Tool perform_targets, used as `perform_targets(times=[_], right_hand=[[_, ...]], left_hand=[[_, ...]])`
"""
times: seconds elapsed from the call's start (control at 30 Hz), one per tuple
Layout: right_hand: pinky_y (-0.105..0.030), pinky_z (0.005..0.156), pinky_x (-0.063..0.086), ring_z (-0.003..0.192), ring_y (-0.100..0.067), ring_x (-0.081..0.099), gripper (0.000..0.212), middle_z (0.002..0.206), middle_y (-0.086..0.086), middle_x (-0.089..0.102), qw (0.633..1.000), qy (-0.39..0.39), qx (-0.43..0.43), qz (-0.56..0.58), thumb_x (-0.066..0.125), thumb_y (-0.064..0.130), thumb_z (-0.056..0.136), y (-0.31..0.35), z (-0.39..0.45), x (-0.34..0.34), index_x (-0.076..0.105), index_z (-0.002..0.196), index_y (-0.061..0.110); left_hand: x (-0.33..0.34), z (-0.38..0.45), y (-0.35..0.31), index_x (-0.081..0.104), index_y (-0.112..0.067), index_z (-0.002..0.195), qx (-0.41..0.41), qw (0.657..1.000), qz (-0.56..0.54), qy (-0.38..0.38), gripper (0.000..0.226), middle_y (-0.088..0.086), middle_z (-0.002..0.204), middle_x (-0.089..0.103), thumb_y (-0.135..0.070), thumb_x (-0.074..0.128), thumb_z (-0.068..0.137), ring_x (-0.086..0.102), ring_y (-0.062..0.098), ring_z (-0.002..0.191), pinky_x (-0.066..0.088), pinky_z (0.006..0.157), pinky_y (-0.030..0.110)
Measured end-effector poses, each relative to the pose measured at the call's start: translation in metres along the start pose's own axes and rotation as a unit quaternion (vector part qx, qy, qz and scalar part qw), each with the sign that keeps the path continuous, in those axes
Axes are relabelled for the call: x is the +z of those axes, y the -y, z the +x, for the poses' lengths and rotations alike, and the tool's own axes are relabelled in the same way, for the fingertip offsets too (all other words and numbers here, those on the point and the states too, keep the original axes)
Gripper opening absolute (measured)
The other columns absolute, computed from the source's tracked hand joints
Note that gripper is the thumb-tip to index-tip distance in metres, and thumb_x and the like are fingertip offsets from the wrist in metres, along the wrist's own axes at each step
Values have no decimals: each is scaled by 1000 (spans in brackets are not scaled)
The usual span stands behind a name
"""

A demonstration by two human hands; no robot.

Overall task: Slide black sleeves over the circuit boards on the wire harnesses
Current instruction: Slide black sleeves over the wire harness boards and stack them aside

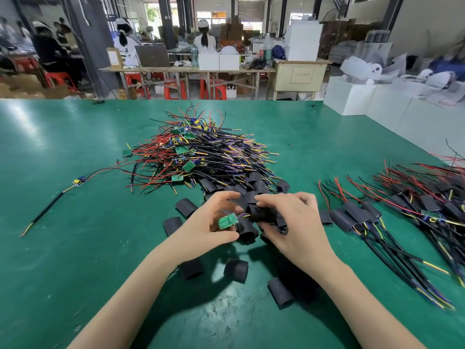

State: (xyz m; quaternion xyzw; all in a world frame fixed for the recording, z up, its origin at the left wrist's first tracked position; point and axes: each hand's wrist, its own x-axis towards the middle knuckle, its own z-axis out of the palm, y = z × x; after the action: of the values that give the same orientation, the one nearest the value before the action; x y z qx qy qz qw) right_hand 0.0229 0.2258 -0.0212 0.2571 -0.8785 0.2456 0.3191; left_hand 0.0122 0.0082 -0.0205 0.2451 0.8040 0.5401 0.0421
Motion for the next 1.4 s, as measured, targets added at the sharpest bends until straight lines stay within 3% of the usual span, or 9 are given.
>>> perform_targets(times=[0.1,0.2,0.33,0.5,0.73,0.87,1.0,1.13,1.4], right_hand=[[-29,86,30,94,-9,60,45,104,16,66,1000,-20,15,12,77,13,72,-3,0,-5,61,113,23],[-29,86,30,95,-12,61,43,105,15,65,1000,-22,14,7,77,12,72,-5,0,-6,62,112,22],[-28,87,30,96,-10,60,46,106,16,64,1000,9,8,12,77,16,71,-2,-1,-2,61,113,23],[-28,88,32,98,-8,57,44,108,17,63,998,36,1,44,71,20,71,0,-1,2,60,114,23],[-27,88,36,99,-9,54,42,107,14,63,995,37,-19,94,74,12,72,2,0,-3,61,111,18],[-20,90,42,101,-8,56,48,105,13,64,990,63,-13,128,78,4,71,4,-1,-2,61,115,16],[-15,90,42,102,-5,56,49,104,13,62,987,55,11,149,77,4,72,3,-2,-4,60,116,17],[-10,90,39,104,-1,55,47,105,12,63,986,36,26,159,77,3,72,3,-1,-6,60,114,15],[-24,90,46,103,-8,58,43,107,11,62,985,37,7,167,77,5,74,8,-2,-2,61,112,16]], left_hand=[[-1,2,1,59,-15,115,-17,996,-14,-85,42,4,108,70,2,75,80,67,19,88,54,84,31],[-2,2,3,68,-9,95,-27,990,-51,-128,18,5,83,75,1,73,81,68,13,66,54,65,20],[-1,2,3,76,-14,89,-3,991,-54,-120,10,3,78,75,-8,76,81,68,12,66,55,64,21],[5,3,0,76,-24,82,-3,994,-49,-98,16,-1,65,72,-8,73,83,65,10,56,54,60,19],[5,2,-2,73,-14,77,-53,987,-127,-87,11,12,71,72,-9,69,87,63,16,56,52,56,21],[6,1,-2,68,-7,83,-19,993,-81,-85,5,6,69,71,-6,73,83,63,14,59,54,61,22],[0,0,-4,67,-7,95,-21,992,-102,-66,19,7,81,75,-12,74,79,70,17,70,57,71,24],[-8,-1,-5,68,-8,93,-28,992,-100,-78,14,10,86,75,-2,74,81,71,18,73,56,74,22],[2,0,-10,65,-2,82,-29,987,-129,-93,7,9,67,72,4,69,83,68,16,61,54,60,20]])
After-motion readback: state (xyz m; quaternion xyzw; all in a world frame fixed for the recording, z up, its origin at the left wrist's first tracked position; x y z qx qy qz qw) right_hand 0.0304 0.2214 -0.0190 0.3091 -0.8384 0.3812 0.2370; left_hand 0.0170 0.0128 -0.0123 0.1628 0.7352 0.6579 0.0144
